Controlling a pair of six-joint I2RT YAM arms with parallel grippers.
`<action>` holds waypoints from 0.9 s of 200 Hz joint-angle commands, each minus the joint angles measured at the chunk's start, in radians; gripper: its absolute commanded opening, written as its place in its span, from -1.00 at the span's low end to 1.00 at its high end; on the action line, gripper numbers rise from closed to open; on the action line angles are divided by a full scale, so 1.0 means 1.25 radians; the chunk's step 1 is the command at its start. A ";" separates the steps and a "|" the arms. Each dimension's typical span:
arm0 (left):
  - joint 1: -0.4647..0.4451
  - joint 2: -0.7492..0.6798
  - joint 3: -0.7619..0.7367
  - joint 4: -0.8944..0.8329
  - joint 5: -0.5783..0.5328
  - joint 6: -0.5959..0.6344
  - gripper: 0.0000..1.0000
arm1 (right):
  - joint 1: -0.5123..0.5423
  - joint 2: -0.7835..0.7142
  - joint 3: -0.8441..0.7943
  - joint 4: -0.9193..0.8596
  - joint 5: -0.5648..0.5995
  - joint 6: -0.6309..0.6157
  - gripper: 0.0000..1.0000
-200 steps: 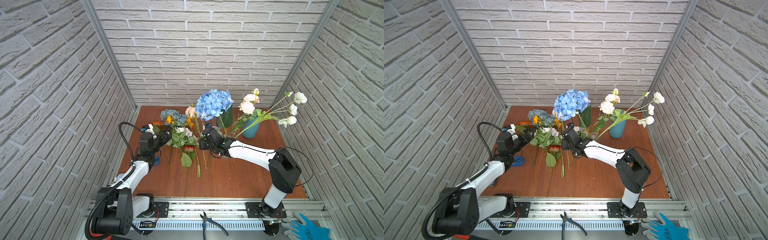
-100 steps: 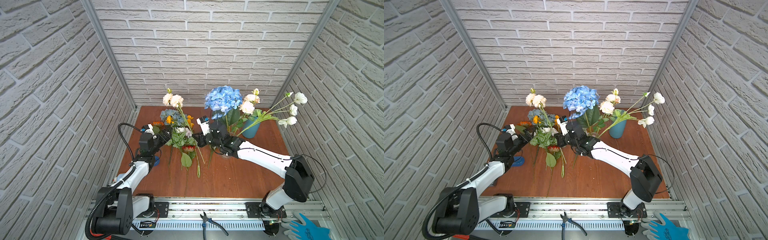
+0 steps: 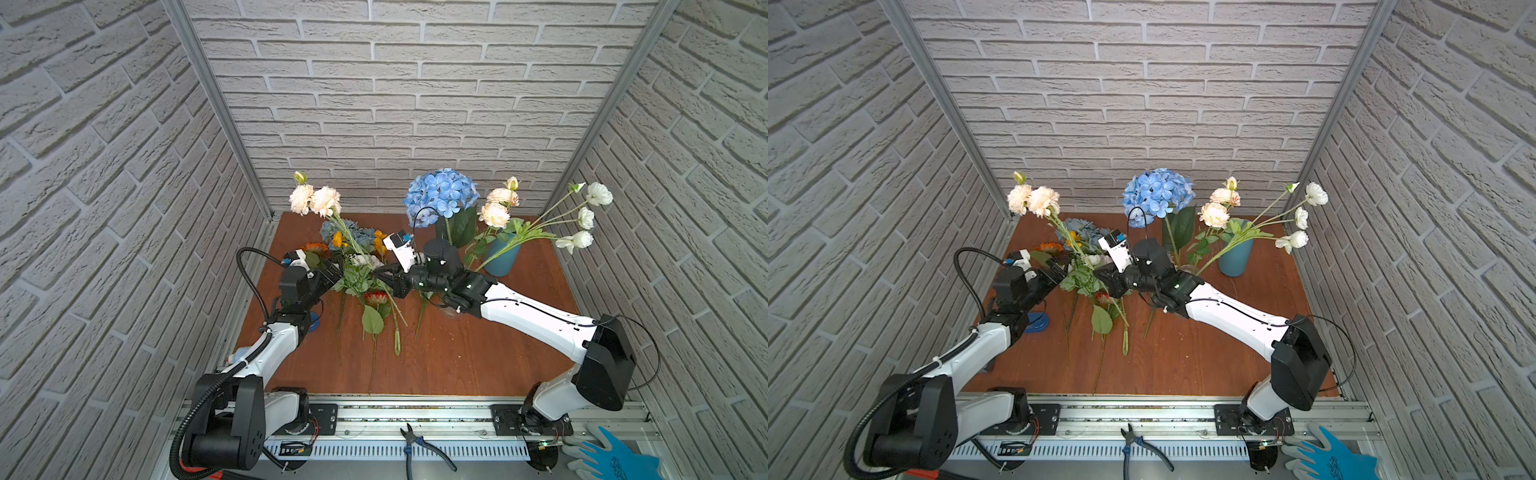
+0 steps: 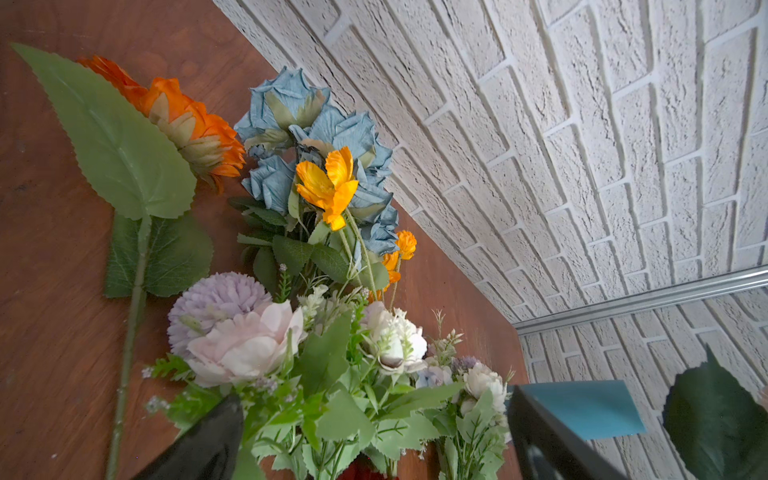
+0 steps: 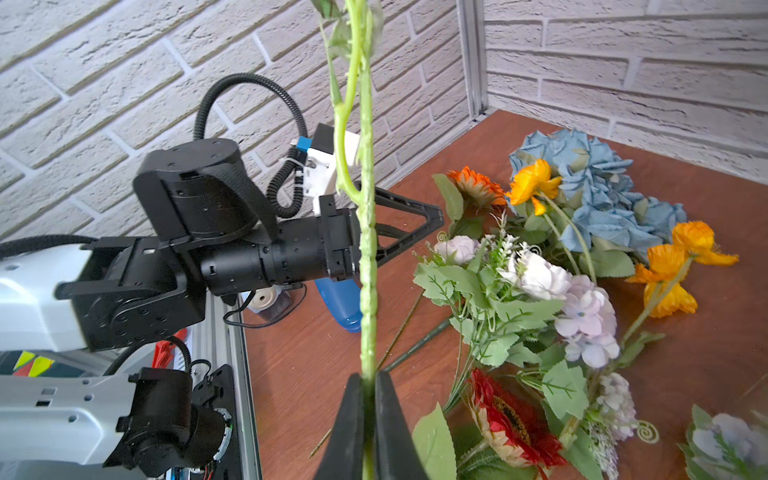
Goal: Arrange the flowers into the vase
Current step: 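Lift the peach rose stem high out of the pile with the right gripper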
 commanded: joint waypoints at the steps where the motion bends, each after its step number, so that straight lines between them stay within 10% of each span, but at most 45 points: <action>1: -0.013 -0.002 0.032 0.025 0.001 0.015 0.97 | 0.018 -0.051 0.027 0.029 -0.024 -0.052 -0.89; 180: -0.169 0.146 0.207 0.004 0.030 0.117 0.97 | -0.003 -0.405 0.039 -0.084 0.313 -0.242 -0.89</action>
